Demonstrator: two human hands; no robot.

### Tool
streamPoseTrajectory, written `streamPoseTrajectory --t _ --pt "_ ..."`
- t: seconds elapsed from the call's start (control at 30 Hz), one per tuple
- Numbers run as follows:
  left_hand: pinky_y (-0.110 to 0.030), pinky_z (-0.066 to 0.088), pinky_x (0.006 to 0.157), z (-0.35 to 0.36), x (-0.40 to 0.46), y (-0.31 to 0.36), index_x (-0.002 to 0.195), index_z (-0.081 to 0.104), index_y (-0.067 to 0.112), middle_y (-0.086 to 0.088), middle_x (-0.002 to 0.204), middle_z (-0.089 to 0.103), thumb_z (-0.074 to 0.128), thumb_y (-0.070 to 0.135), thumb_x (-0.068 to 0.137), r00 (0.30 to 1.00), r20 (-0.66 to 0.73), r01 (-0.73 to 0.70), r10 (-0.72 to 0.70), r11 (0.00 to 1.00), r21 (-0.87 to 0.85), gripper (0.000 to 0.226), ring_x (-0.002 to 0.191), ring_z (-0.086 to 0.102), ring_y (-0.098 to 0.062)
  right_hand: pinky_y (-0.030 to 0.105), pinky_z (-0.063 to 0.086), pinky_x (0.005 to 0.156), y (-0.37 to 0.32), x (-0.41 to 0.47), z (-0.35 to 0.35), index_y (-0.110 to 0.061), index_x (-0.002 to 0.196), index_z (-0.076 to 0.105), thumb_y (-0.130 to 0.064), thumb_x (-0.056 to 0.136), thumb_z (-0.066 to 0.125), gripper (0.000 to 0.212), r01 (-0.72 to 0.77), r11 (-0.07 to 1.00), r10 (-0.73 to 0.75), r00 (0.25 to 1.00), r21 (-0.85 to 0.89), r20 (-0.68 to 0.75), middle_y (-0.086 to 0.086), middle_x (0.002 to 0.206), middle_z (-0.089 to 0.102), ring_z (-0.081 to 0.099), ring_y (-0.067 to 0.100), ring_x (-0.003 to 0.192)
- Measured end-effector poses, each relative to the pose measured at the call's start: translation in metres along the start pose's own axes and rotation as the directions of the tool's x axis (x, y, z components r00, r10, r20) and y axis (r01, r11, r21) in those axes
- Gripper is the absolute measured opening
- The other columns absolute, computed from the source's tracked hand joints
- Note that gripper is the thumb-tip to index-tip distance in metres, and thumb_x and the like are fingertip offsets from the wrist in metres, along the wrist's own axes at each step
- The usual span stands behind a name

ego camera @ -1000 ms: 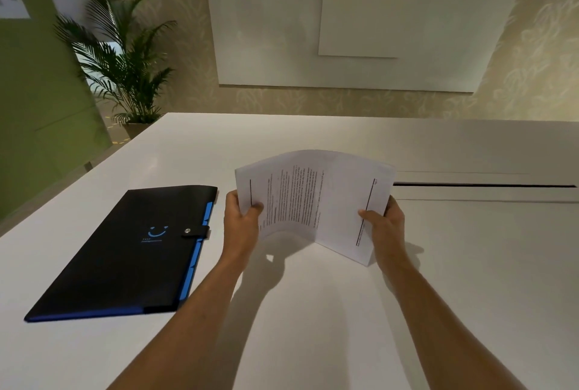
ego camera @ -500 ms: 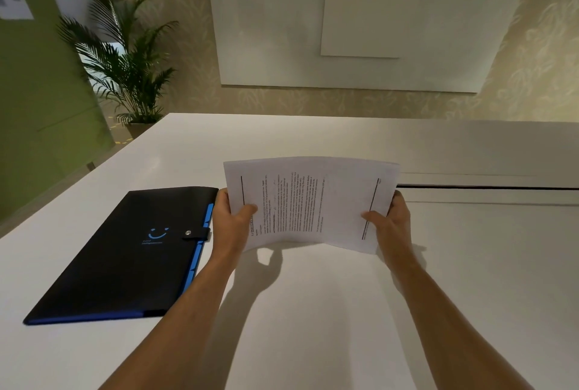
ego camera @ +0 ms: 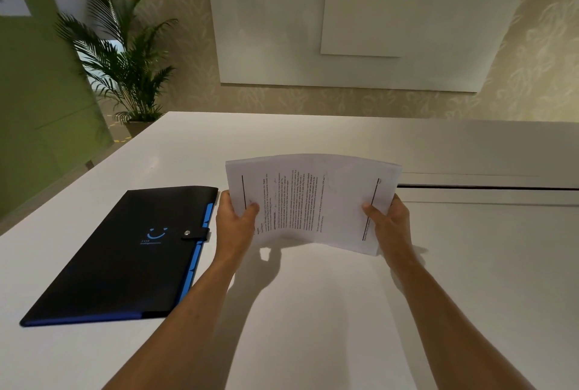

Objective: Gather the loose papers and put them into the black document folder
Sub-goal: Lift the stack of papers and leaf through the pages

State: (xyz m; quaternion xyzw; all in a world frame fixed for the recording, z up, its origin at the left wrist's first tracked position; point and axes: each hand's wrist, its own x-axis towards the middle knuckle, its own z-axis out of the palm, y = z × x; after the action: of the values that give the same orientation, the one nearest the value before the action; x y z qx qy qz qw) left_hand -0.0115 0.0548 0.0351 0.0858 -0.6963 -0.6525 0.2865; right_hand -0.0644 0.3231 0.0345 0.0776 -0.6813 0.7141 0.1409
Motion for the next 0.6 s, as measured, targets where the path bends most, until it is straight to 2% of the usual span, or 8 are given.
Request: streamPoseTrajectory --t 0.13,0.27,0.33,0.4,0.5,0.57,0.6 --pt "-0.025 0.055 0.065 -0.001 0.004 0.000 0.101 0.047 0.034 0.006 0.108 0.060 0.058 0.008 0.091 1.000 0.007 0.012 -0.012 1.000 -0.005 0.031 0.098 0.063 -0.019 0.015 0.053 0.066 -0.002 0.000 0.000 -0.024 0.109 0.064 -0.010 0.084 0.066 0.029 0.012 0.999 -0.012 1.000 -0.036 -0.021 -0.009 0.102 0.072 0.069 0.005 0.088" --pt "-0.025 0.056 0.063 -0.002 0.015 0.009 0.111 0.045 0.022 0.003 0.109 0.061 0.056 0.010 0.093 0.999 0.034 0.011 -0.010 0.999 -0.031 0.025 0.094 0.066 -0.020 0.011 0.051 0.058 -0.010 0.005 0.002 -0.029 0.090 0.066 -0.005 0.084 0.069 0.025 -0.009 0.998 0.004 0.997 -0.062 -0.080 -0.015 0.085 0.074 0.069 0.001 0.076" --pt "-0.026 0.057 0.065 -0.005 0.025 0.019 0.113 0.045 0.021 0.002 0.110 0.062 0.057 0.017 0.094 0.998 0.065 0.014 -0.011 0.999 -0.035 0.022 0.096 0.066 -0.018 0.013 0.051 0.056 -0.015 0.007 0.000 -0.026 0.089 0.067 -0.006 0.084 0.069 0.020 -0.023 0.999 0.019 0.994 -0.041 -0.104 -0.013 0.084 0.074 0.070 0.004 0.075" --pt "-0.029 0.056 0.068 -0.009 0.036 0.029 0.111 0.048 0.023 0.003 0.109 0.063 0.060 0.028 0.093 0.995 0.097 0.019 -0.021 1.000 0.022 0.023 0.097 0.066 -0.018 0.021 0.053 0.061 -0.019 0.009 -0.002 -0.019 0.094 0.068 -0.006 0.085 0.067 0.016 -0.043 0.999 0.047 0.991 0.033 -0.124 -0.008 0.087 0.074 0.070 0.013 0.080" --pt "-0.038 0.054 0.087 -0.010 0.037 0.034 0.112 0.050 0.020 -0.004 0.115 0.061 0.066 0.041 0.087 0.998 0.044 0.034 -0.033 0.999 -0.028 0.037 0.106 0.062 -0.021 0.024 0.056 0.067 -0.024 0.008 0.000 -0.015 0.101 0.069 0.000 0.087 0.063 0.021 -0.076 0.972 0.113 0.980 0.221 -0.163 -0.006 0.093 0.076 0.071 0.014 0.086" --pt "-0.043 0.045 0.101 0.002 0.022 0.034 0.125 0.042 0.021 -0.007 0.128 0.054 0.068 0.051 0.080 0.994 -0.031 0.098 -0.104 0.983 -0.153 0.060 0.118 0.053 -0.022 0.019 0.055 0.065 -0.025 0.005 0.008 -0.013 0.106 0.068 -0.001 0.088 0.063 0.023 -0.115 0.938 0.189 0.961 0.328 -0.202 -0.005 0.099 0.074 0.070 0.010 0.088" --pt "-0.045 0.041 0.104 0.012 0.012 0.034 0.133 0.037 0.022 -0.007 0.133 0.050 0.069 0.056 0.076 0.987 -0.020 0.152 -0.161 0.961 -0.231 0.074 0.121 0.050 -0.021 0.016 0.054 0.062 -0.025 0.002 0.014 -0.012 0.109 0.067 -0.001 0.088 0.063 0.023 -0.136 0.922 0.225 0.950 0.362 -0.218 -0.004 0.102 0.073 0.070 0.007 0.085"
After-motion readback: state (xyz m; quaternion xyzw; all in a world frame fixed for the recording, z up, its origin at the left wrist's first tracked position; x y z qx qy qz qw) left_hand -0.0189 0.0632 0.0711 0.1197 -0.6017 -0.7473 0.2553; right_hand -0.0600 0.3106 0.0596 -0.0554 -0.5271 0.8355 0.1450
